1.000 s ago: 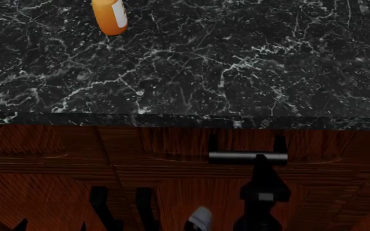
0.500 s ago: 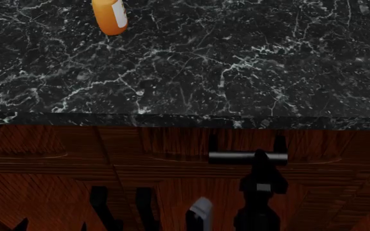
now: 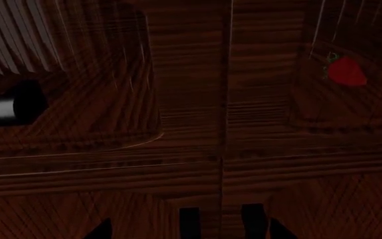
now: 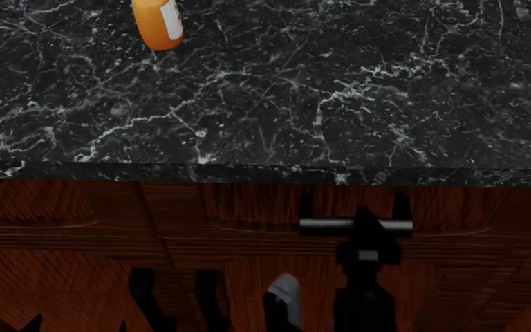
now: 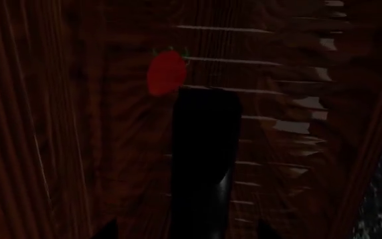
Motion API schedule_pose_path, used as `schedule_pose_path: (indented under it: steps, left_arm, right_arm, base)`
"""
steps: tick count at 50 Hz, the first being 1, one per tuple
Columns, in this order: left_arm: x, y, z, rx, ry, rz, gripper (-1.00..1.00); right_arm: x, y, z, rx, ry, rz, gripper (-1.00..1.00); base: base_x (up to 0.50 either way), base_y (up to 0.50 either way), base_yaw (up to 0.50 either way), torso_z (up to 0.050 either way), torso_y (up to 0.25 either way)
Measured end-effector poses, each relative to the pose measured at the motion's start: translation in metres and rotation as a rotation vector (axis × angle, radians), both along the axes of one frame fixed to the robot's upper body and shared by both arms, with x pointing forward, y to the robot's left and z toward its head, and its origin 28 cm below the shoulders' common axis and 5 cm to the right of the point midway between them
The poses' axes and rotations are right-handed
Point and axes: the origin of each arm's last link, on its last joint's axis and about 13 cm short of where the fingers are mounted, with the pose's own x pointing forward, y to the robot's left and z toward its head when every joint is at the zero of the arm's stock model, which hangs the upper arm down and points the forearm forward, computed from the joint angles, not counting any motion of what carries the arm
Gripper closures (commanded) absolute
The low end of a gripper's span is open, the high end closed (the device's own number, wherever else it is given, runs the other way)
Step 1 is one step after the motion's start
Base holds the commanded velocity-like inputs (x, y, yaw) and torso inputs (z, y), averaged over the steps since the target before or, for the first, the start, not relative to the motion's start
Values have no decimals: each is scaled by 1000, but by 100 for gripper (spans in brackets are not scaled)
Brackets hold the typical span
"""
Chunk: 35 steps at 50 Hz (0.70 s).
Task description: Open the right drawer.
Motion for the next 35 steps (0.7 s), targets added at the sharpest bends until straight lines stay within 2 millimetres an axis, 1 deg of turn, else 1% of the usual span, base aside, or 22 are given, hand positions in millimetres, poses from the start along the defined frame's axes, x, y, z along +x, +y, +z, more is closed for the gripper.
schedule_pose_path:
  steps: [23, 24, 25, 26, 29, 31, 35]
  left_arm:
    - [0, 0, 0, 3, -2, -2, -100]
    - [0, 0, 0, 3, -3, -2, -100]
    - [0, 0, 0, 3, -3, -2, -100]
    - [0, 0, 0, 3, -3, -2, -100]
    - [0, 0, 0, 3, -2, -2, -100]
    - [0, 0, 0, 3, -2, -2, -100]
    - [0, 0, 0, 2, -1, -2, -100]
  right_arm:
    - [16, 0, 3, -11, -2, 16, -100]
    - [16, 0, 3, -10, -4, 17, 100]
    - [17, 0, 3, -9, -7, 18, 100]
    - [16, -1, 5, -46, -78, 24, 100]
    - [15, -1, 7, -75, -72, 19, 100]
    - [15, 1, 5, -40, -80, 15, 100]
    - [13, 0, 8, -70, -72, 20, 100]
  base:
    - [0, 0, 0, 0, 0]
    - [0, 0, 0, 0, 0]
    - [0, 0, 0, 0, 0]
    - [0, 0, 0, 0, 0]
    - [0, 0, 0, 0, 0]
    - [0, 0, 1, 0, 0]
    - [0, 2, 3, 4, 4]
